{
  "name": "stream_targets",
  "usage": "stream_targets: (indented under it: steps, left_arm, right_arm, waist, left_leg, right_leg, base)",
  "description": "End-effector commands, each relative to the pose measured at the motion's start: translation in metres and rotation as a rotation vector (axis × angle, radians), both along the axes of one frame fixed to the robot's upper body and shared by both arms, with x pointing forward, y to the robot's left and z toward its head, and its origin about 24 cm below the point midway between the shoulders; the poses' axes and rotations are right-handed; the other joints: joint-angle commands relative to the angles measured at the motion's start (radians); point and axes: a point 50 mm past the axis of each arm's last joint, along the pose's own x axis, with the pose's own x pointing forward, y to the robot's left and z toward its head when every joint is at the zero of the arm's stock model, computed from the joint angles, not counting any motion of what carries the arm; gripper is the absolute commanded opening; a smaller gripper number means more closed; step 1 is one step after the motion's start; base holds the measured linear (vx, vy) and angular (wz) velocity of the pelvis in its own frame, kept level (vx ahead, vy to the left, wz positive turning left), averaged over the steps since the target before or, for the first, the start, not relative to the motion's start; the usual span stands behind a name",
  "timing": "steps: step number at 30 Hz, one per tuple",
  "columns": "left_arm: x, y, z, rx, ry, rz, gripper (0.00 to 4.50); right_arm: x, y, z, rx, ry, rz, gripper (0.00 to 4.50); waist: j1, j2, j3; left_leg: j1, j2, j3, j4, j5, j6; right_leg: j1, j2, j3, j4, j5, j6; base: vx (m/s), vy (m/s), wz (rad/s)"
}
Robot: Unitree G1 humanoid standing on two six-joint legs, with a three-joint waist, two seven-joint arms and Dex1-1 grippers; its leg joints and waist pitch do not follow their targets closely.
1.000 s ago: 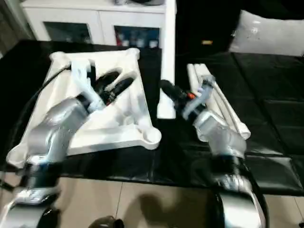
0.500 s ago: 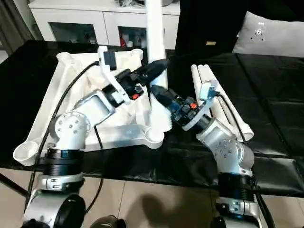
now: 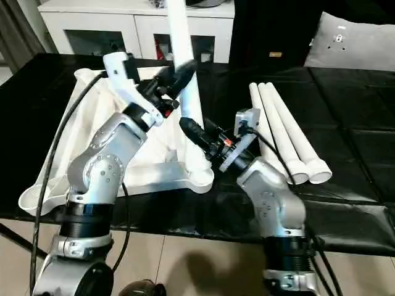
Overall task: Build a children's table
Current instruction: Pick table leg
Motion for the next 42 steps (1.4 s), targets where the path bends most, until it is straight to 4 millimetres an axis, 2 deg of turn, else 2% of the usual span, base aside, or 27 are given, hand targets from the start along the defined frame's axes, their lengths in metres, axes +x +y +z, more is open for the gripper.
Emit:
stream_targets:
  steps: [1,3,8,9,11,19,20,21,28,29,33,34,37,42]
  left_arm:
    - [-0.003,-0.01,0.003,-0.006,-0.016,-0.022,2.11]
    - [-0.003,-0.011,0.002,-0.012,-0.012,-0.026,1.88]
    - [-0.005,-0.016,-0.002,0.01,-0.001,-0.061,1.79]
    - [-0.006,-0.017,-0.003,0.017,0.001,-0.067,1.79]
    - [-0.007,-0.02,-0.005,0.043,0.002,-0.083,1.78]
    - [-0.01,-0.023,-0.01,0.054,0.024,-0.12,1.76]
    - [-0.011,-0.024,-0.01,0.055,0.034,-0.133,2.32]
    - [-0.011,-0.024,-0.011,0.056,0.036,-0.135,2.46]
    - [-0.01,-0.023,-0.012,0.066,0.042,-0.12,2.94]
    - [-0.009,-0.022,-0.011,0.051,0.043,-0.11,2.67]
    - [-0.008,-0.019,-0.01,0.029,0.046,-0.096,2.45]
    - [-0.008,-0.018,-0.009,0.022,0.044,-0.091,2.16]
    - [-0.007,-0.016,-0.007,0.008,0.037,-0.085,1.98]
    - [-0.005,-0.015,-0.01,0.036,0.045,-0.058,1.86]
  right_arm:
    - [0.0,0.003,0.001,-0.007,-0.019,-0.006,1.88]
    - [0.0,0.004,0.001,-0.02,-0.022,-0.007,1.88]
    - [-0.002,0.007,0.0,-0.034,-0.03,0.01,1.88]
    - [-0.002,0.007,0.0,-0.038,-0.031,0.015,1.88]
    - [-0.002,0.008,-0.001,-0.053,-0.038,0.026,1.88]
    - [-0.002,0.009,-0.001,-0.08,-0.049,0.042,1.88]
    - [-0.002,0.008,-0.001,-0.087,-0.051,0.04,1.88]
    - [-0.002,0.008,-0.001,-0.089,-0.051,0.039,1.88]
    - [-0.001,0.008,-0.002,-0.099,-0.05,0.039,1.87]
    - [-0.001,0.008,-0.002,-0.099,-0.05,0.04,1.87]
    - [-0.001,0.007,-0.002,-0.1,-0.05,0.037,1.87]
    - [-0.001,0.007,-0.003,-0.102,-0.05,0.039,1.87]
    - [-0.002,0.007,-0.004,-0.105,-0.049,0.042,1.86]
    - [0.0,0.006,-0.008,-0.155,-0.018,-0.009,1.86]
  waist:
    - [-0.001,0.001,-0.072]
    - [-0.002,-0.003,-0.072]
    - [-0.002,-0.003,-0.071]
    - [-0.003,-0.007,-0.071]
    - [-0.002,-0.004,-0.071]
    - [-0.002,-0.004,-0.071]
    - [-0.002,-0.004,-0.071]
    - [-0.003,-0.004,-0.071]
    - [-0.002,-0.005,-0.071]
    - [-0.003,-0.005,-0.071]
    - [-0.003,-0.005,-0.071]
    - [-0.002,-0.005,-0.071]
    - [-0.003,0.0,-0.072]
    - [-0.004,0.001,-0.072]
  left_leg:
    - [0.026,0.086,-0.042,-0.067,-0.133,0.041]
    - [0.026,0.086,-0.042,-0.067,-0.138,0.04]
    - [0.026,0.085,-0.041,-0.068,-0.145,0.038]
    - [0.026,0.085,-0.041,-0.068,-0.141,0.04]
    - [0.025,0.085,-0.041,-0.067,-0.137,0.043]
    - [0.025,0.085,-0.041,-0.066,-0.139,0.045]
    - [0.026,0.086,-0.041,-0.066,-0.139,0.045]
    - [0.026,0.085,-0.041,-0.066,-0.139,0.045]
    - [0.025,0.085,-0.041,-0.066,-0.133,0.051]
    - [0.026,0.085,-0.041,-0.066,-0.137,0.05]
    - [0.026,0.085,-0.041,-0.065,-0.14,0.05]
    - [0.025,0.085,-0.041,-0.065,-0.136,0.051]
    - [0.026,0.085,-0.042,-0.065,-0.138,0.051]
    - [0.026,0.085,-0.042,-0.065,-0.142,0.047]
  right_leg:
    - [0.039,-0.102,0.048,-0.079,0.036,-0.199]
    - [0.04,-0.101,0.048,-0.078,0.046,-0.2]
    - [0.04,-0.102,0.049,-0.078,0.043,-0.201]
    - [0.042,-0.102,0.049,-0.078,0.047,-0.202]
    - [0.041,-0.102,0.049,-0.077,0.047,-0.202]
    - [0.041,-0.102,0.049,-0.079,0.034,-0.204]
    - [0.041,-0.102,0.049,-0.078,0.035,-0.204]
    - [0.041,-0.101,0.049,-0.078,0.035,-0.206]
    - [0.041,-0.102,0.049,-0.078,0.034,-0.206]
    - [0.041,-0.101,0.048,-0.079,0.032,-0.207]
    - [0.042,-0.102,0.049,-0.079,0.035,-0.208]
    - [0.042,-0.102,0.049,-0.078,0.038,-0.208]
    - [0.041,-0.101,0.048,-0.077,0.047,-0.209]
    - [0.042,-0.1,0.048,-0.078,0.049,-0.208]
  base:
    - [0.0,0.0,0.0]
    - [0.0,0.0,0.0]
    - [0.0,0.0,0.0]
    - [0.0,0.0,0.0]
    - [0.0,0.0,0.0]
    - [0.0,0.0,0.0]
    - [0.0,0.0,0.0]
    - [0.0,0.0,0.0]
    - [0.0,0.0,0.0]
    - [0.0,0.0,0.0]
    - [0.0,0.0,0.0]
    - [0.0,0.0,0.0]
    - [0.0,0.0,0.0]
    - [0.0,0.0,0.0]
